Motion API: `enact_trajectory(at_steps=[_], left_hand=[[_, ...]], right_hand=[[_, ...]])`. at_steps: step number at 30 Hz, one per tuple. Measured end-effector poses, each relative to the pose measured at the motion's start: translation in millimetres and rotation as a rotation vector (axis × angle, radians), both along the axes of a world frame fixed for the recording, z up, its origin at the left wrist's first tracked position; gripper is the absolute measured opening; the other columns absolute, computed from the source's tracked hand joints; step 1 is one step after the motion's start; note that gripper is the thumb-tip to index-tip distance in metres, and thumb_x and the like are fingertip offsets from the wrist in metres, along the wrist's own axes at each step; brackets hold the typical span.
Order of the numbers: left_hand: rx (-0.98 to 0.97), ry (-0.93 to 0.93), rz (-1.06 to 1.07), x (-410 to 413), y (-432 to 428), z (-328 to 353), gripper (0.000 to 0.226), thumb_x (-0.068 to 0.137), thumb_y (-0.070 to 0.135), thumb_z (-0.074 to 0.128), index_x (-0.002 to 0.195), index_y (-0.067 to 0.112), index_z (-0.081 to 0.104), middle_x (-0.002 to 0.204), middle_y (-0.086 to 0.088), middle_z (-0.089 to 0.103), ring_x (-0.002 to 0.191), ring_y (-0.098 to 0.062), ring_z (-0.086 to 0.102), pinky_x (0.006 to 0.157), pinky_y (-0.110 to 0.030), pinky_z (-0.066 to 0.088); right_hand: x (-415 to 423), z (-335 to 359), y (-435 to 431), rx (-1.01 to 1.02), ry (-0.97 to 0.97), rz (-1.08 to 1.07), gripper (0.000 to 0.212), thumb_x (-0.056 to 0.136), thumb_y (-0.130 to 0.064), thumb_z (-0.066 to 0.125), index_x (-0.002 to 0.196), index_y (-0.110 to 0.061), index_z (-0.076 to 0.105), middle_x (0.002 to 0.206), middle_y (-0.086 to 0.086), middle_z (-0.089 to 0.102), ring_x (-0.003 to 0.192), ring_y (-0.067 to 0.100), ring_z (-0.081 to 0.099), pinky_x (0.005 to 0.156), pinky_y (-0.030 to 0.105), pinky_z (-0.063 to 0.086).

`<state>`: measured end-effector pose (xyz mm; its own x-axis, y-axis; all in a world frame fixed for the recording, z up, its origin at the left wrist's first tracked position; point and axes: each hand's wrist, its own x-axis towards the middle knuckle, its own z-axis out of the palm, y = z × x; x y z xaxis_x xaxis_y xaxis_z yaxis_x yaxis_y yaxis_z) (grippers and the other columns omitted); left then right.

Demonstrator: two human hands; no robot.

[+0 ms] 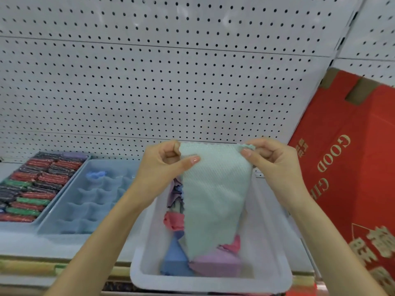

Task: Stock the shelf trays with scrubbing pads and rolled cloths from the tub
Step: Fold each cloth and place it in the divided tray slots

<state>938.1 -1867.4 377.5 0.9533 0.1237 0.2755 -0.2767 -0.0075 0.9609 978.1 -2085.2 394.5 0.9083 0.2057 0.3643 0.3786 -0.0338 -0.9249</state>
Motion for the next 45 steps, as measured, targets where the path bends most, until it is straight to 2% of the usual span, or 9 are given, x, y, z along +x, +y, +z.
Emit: enact_trajectory(at_steps=[4,7,10,16,24,30,37,41,45], left_hand=[[-0.078,0.003,0.072,-3,-3,3,0.041,0.063,0.022,0.084,0.066,0.002,0.047,0.076,-0.020,0.054,0.074,-0.026,0.050,0.070,-0.035,0.045],[-0.074,-0.001,0.088,-4,-3,5,0.047,0.060,0.022,0.081,0.071,-0.007,0.047,0.078,-0.021,0.055,0.075,-0.028,0.050,0.071,-0.038,0.043],[-0.048,0.004,0.111,-4,-2,8,0.037,0.059,0.022,0.078,0.067,0.001,0.047,0.073,-0.018,0.053,0.070,-0.025,0.048,0.069,-0.035,0.043],[0.011,-0.018,0.176,1,2,6,0.029,0.061,0.014,0.080,0.061,0.015,0.051,0.051,0.013,0.049,0.050,-0.001,0.046,0.055,-0.012,0.043],[0.034,-0.050,0.175,3,5,2,0.025,0.073,0.006,0.076,0.066,0.017,0.055,0.062,0.001,0.065,0.061,-0.010,0.060,0.060,-0.018,0.049],[0.088,-0.072,0.113,3,0,2,0.026,0.080,-0.008,0.066,0.077,0.018,0.064,0.067,0.016,0.068,0.066,0.003,0.062,0.065,-0.010,0.048],[-0.038,-0.013,0.118,3,-5,-3,0.006,0.076,0.007,0.070,0.073,0.007,0.064,0.068,0.007,0.070,0.065,-0.003,0.064,0.062,-0.015,0.050],[-0.129,0.002,0.134,2,-8,1,0.022,0.067,0.019,0.072,0.074,0.006,0.057,0.068,-0.003,0.069,0.063,-0.012,0.062,0.062,-0.022,0.051],[-0.186,0.037,0.072,2,-4,11,0.027,0.065,0.019,0.072,0.092,0.015,0.067,0.071,-0.004,0.069,0.063,-0.009,0.062,0.062,-0.018,0.048]], right_hand=[[-2,0,-3,-0.099,-0.084,0.081,0.034,0.079,-0.005,0.067,0.107,-0.025,0.067,0.057,0.000,0.058,0.051,0.006,0.052,0.062,0.015,0.047],[-1,3,-4,-0.130,-0.084,0.101,0.023,0.071,-0.010,0.071,0.089,-0.023,0.075,0.071,0.000,0.071,0.056,0.004,0.061,0.064,0.012,0.049],[3,5,-4,-0.135,-0.018,0.106,0.015,0.069,-0.004,0.073,0.079,-0.014,0.070,0.069,-0.001,0.071,0.059,0.006,0.065,0.063,0.014,0.051],[13,8,-5,-0.209,0.107,0.137,0.010,0.076,0.004,0.070,0.075,-0.003,0.063,0.068,-0.004,0.069,0.065,0.005,0.065,0.066,0.014,0.051],[17,10,-2,-0.186,0.121,0.109,0.021,0.068,-0.007,0.077,0.086,-0.015,0.068,0.072,0.001,0.070,0.072,0.011,0.067,0.073,0.016,0.053],[19,9,0,-0.287,0.105,0.112,0.009,0.076,-0.009,0.073,0.080,-0.017,0.072,0.074,0.002,0.066,0.070,0.008,0.058,0.067,0.010,0.047],[19,10,-3,-0.380,0.077,0.124,0.004,0.087,-0.014,0.064,0.083,-0.013,0.066,0.080,0.002,0.060,0.074,0.009,0.050,0.070,0.019,0.042],[16,11,-3,-0.206,0.130,0.202,0.004,0.088,-0.011,0.059,0.087,-0.010,0.062,0.077,0.005,0.065,0.073,0.010,0.059,0.071,0.017,0.048],[14,16,-7,0.007,0.247,0.366,0.016,0.066,-0.013,0.071,0.081,-0.018,0.073,0.075,0.002,0.072,0.068,0.013,0.067,0.065,0.020,0.052]])
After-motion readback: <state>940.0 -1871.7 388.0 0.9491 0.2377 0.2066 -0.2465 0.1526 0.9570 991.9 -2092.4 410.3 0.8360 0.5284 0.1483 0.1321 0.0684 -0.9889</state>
